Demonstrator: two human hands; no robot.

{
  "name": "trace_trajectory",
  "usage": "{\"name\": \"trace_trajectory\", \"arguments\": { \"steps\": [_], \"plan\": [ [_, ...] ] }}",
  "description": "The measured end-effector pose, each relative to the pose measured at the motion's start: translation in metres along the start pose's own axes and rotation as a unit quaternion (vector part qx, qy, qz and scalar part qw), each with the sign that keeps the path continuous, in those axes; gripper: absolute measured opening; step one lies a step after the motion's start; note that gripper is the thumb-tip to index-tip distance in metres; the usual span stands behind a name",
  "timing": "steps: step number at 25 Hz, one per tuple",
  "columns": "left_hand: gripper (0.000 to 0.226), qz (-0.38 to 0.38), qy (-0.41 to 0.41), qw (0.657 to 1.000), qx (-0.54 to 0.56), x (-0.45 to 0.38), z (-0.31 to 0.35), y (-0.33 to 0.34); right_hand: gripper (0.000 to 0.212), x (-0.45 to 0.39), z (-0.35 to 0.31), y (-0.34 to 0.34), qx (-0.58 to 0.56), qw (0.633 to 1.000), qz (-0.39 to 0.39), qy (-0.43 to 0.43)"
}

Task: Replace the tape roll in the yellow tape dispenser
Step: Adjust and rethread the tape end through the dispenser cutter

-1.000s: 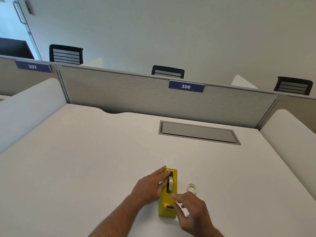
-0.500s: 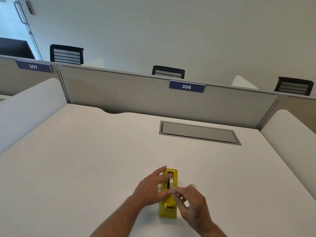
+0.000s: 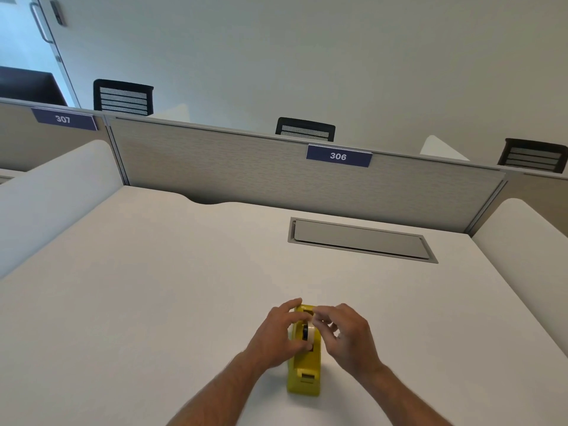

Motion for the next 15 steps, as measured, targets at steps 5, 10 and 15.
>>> {"name": "trace_trajectory", "arguments": {
  "steps": [5, 10, 15],
  "plan": [
    [0.058, 0.004, -0.026, 0.999, 0.025, -0.004, -0.001, -0.001, 0.03, -0.015, 0.01, 0.011, 0.018, 0.999, -0.016, 0.041],
    [0.06, -0.009, -0.042, 0.999, 0.034, -0.007, -0.002, 0.0, 0.029, -0.022, 0.014, 0.017, 0.047, 0.997, -0.034, 0.052],
    [0.061, -0.013, -0.054, 0.997, 0.047, -0.008, -0.004, 0.002, 0.026, -0.027, 0.016, 0.023, 0.066, 0.994, -0.053, 0.064]
  ]
}}
Point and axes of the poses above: each hand's wrist, its own x-axis away from the middle knuckle, its own y-axis out of the palm, z = x × y, the point moved 9 cm from there along -x, towards the middle knuckle, and after that the axes turned 15 degrees about y, right-handed, at the moved point
